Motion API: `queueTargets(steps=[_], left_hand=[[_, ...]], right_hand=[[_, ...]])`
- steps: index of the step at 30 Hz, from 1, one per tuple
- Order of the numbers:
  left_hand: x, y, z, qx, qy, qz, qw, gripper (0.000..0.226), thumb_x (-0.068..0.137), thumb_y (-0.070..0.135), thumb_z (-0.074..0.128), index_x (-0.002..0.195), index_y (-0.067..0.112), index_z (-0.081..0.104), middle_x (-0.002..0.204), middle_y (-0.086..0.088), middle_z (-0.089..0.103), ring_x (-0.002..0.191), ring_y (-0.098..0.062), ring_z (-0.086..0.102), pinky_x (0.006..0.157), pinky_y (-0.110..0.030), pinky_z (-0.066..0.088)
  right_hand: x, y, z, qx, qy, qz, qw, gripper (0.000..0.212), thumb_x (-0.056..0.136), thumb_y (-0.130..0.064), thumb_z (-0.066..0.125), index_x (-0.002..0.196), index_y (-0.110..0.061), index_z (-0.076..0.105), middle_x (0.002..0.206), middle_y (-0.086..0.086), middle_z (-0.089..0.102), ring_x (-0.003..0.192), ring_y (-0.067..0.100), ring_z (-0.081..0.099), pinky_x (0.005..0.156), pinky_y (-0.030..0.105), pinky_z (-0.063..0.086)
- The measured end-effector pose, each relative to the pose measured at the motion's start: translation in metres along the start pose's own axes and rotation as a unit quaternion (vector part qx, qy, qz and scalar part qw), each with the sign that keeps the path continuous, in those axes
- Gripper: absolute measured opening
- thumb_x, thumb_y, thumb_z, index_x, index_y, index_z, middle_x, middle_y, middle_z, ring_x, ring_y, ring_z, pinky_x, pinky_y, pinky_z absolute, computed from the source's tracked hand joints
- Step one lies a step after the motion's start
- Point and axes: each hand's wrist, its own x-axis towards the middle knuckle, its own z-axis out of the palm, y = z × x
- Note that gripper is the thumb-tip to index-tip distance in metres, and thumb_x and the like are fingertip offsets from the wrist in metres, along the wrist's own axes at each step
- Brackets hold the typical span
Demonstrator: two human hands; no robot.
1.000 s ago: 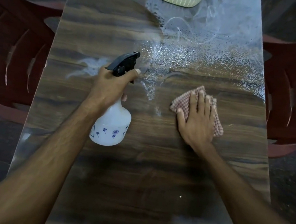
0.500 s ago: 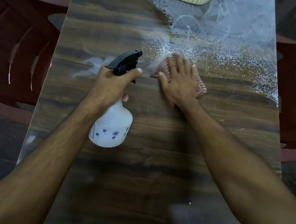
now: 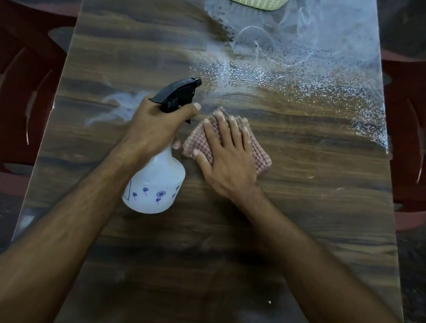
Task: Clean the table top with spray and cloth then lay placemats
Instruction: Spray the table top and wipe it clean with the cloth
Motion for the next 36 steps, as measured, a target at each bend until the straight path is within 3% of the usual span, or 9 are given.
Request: queueTargets(steps=[3, 6, 9, 13, 17, 22, 27, 31, 36], left_hand=[[0.003, 0.0, 0.005, 0.011, -0.001, 0.01, 1.0, 0.009, 0.093, 0.03, 0.066, 0.088, 0.022, 0.063, 0.072, -0.017, 0.061, 0.043, -0.016, 0.049, 0.049, -0.025, 0.046], [0.006, 0.001, 0.01, 0.016, -0.009, 0.008, 1.0, 0.006, 0.091, 0.037, 0.067, 0.091, 0.031, 0.065, 0.083, -0.004, 0.07, 0.05, -0.01, 0.055, 0.06, -0.031, 0.046], [0.008, 0.003, 0.016, -0.003, -0.013, 0.01, 1.0, 0.015, 0.092, 0.033, 0.067, 0.102, 0.023, 0.065, 0.086, 0.001, 0.068, 0.044, -0.012, 0.051, 0.056, -0.031, 0.046], [0.005, 0.005, 0.026, -0.008, -0.014, 0.007, 1.0, 0.025, 0.092, 0.033, 0.067, 0.112, 0.018, 0.064, 0.089, 0.0, 0.067, 0.046, -0.017, 0.049, 0.056, -0.029, 0.046], [-0.005, 0.005, 0.038, -0.012, -0.001, -0.001, 1.0, 0.019, 0.091, 0.033, 0.069, 0.105, 0.021, 0.066, 0.074, 0.011, 0.065, 0.044, -0.019, 0.048, 0.055, -0.029, 0.045], [-0.016, 0.01, 0.068, -0.008, 0.006, 0.003, 1.0, 0.021, 0.091, 0.03, 0.069, 0.109, 0.02, 0.065, 0.095, -0.01, 0.067, 0.042, -0.018, 0.048, 0.056, -0.033, 0.046], [-0.018, 0.023, 0.114, -0.003, 0.017, -0.012, 1.0, 0.03, 0.091, 0.031, 0.069, 0.112, 0.011, 0.064, 0.093, -0.008, 0.069, 0.041, -0.02, 0.048, 0.058, -0.034, 0.046], [-0.02, 0.026, 0.147, -0.031, 0.028, -0.022, 0.999, 0.03, 0.088, 0.031, 0.072, 0.112, 0.014, 0.066, 0.088, -0.002, 0.068, 0.045, -0.021, 0.047, 0.056, -0.033, 0.044], [-0.03, 0.026, 0.178, -0.045, 0.051, -0.036, 0.997, 0.026, 0.088, 0.027, 0.073, 0.11, 0.014, 0.068, 0.084, 0.0, 0.066, 0.055, -0.024, 0.049, 0.055, -0.033, 0.043]], right_hand=[[0.034, -0.004, -0.002, 0.008, 0.015, 0.025, 1.0, 0.069, 0.1, -0.059, 0.026, 0.159, -0.025, 0.017, 0.167, 0.006, 0.006, 0.154, 0.025, 0.0, 0.124, 0.046, 0.0], [0.015, 0.0, 0.001, 0.01, 0.016, 0.01, 1.0, 0.068, 0.1, -0.059, 0.024, 0.159, -0.026, 0.015, 0.167, 0.006, 0.007, 0.154, 0.025, 0.002, 0.124, 0.045, 0.0], [-0.029, 0.031, 0.002, 0.014, -0.006, 0.002, 1.0, 0.068, 0.099, -0.061, 0.021, 0.158, -0.029, 0.013, 0.167, 0.003, 0.005, 0.154, 0.022, 0.0, 0.124, 0.043, -0.001], [-0.06, 0.117, -0.012, 0.024, 0.032, 0.136, 0.99, 0.067, 0.099, -0.059, 0.027, 0.157, -0.027, 0.024, 0.166, 0.007, 0.014, 0.153, 0.027, 0.01, 0.123, 0.047, 0.011], [-0.027, 0.185, -0.032, 0.024, 0.04, 0.214, 0.976, 0.071, 0.099, -0.06, 0.021, 0.159, -0.024, 0.013, 0.167, 0.009, 0.007, 0.153, 0.028, 0.003, 0.123, 0.051, 0.004], [0.015, 0.164, -0.033, 0.007, 0.016, 0.124, 0.992, 0.072, 0.098, -0.064, 0.019, 0.159, -0.027, 0.008, 0.167, 0.007, -0.001, 0.153, 0.027, -0.001, 0.123, 0.05, -0.004], [-0.062, 0.157, -0.019, 0.003, -0.004, -0.011, 1.0, 0.067, 0.099, -0.061, 0.024, 0.158, -0.031, 0.016, 0.167, 0.002, 0.008, 0.154, 0.022, 0.003, 0.123, 0.04, -0.005], [-0.088, 0.228, -0.029, -0.003, -0.003, 0.023, 1.0, 0.068, 0.097, -0.062, 0.021, 0.158, -0.033, 0.016, 0.167, 0.0, 0.008, 0.153, 0.02, 0.005, 0.124, 0.041, 0.001], [-0.019, 0.294, -0.051, 0.002, 0.023, 0.09, 0.996, 0.068, 0.099, -0.062, 0.022, 0.159, -0.031, 0.009, 0.167, 0.003, 0.003, 0.154, 0.024, 0.0, 0.124, 0.045, -0.002]])
